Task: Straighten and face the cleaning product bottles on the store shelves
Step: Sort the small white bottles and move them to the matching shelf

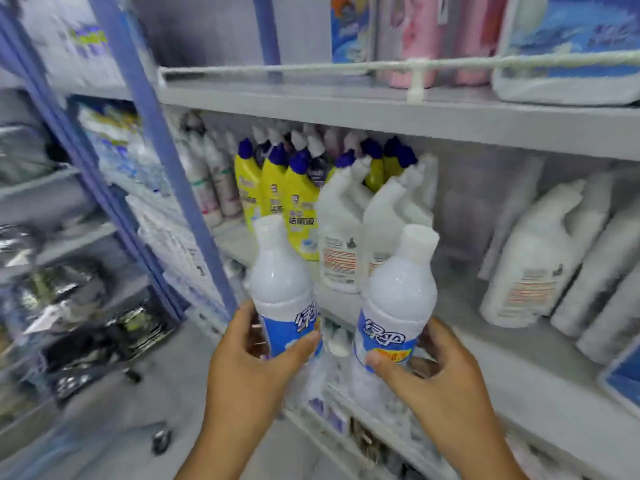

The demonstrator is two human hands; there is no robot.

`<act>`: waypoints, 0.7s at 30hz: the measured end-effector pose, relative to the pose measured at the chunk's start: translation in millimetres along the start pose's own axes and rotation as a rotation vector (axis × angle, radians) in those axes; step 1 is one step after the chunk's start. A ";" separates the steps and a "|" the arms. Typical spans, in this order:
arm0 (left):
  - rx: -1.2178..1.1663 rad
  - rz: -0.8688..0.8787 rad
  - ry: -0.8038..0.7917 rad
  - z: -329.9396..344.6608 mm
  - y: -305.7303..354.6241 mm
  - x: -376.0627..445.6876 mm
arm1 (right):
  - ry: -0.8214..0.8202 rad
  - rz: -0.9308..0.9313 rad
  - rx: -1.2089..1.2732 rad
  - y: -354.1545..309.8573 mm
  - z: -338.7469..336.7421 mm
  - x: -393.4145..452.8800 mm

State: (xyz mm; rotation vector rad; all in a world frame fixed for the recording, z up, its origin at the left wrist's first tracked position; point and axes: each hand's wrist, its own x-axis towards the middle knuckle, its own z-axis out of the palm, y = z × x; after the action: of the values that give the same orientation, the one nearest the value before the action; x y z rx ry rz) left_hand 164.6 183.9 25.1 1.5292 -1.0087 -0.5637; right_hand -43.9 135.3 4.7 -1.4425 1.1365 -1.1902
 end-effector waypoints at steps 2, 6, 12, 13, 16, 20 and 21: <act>-0.001 0.012 0.059 -35.9 -3.8 3.6 | -0.065 -0.003 0.014 -10.8 31.0 -0.5; -0.009 0.026 0.148 -111.9 -13.5 22.2 | -0.122 -0.023 0.031 -36.3 105.5 -2.5; 0.008 0.111 0.158 -229.9 -23.8 76.9 | -0.141 -0.070 0.058 -75.8 234.8 -3.6; 0.007 0.129 0.163 -248.4 -24.6 86.4 | -0.139 -0.082 0.057 -81.2 255.6 -2.6; 0.012 0.156 0.175 -293.9 -26.1 111.5 | -0.130 -0.117 0.043 -96.9 308.2 4.2; 0.006 0.161 0.195 -332.4 -23.9 144.6 | -0.132 -0.152 0.030 -115.7 353.6 15.9; -0.002 0.166 0.192 -338.4 -23.9 153.3 | -0.135 -0.157 0.029 -120.1 361.9 19.6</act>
State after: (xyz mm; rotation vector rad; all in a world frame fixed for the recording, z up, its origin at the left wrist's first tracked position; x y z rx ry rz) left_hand 524.0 238.4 105.4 1.4518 -0.9747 -0.2947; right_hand 328.0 167.5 85.0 -1.5880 0.9248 -1.1922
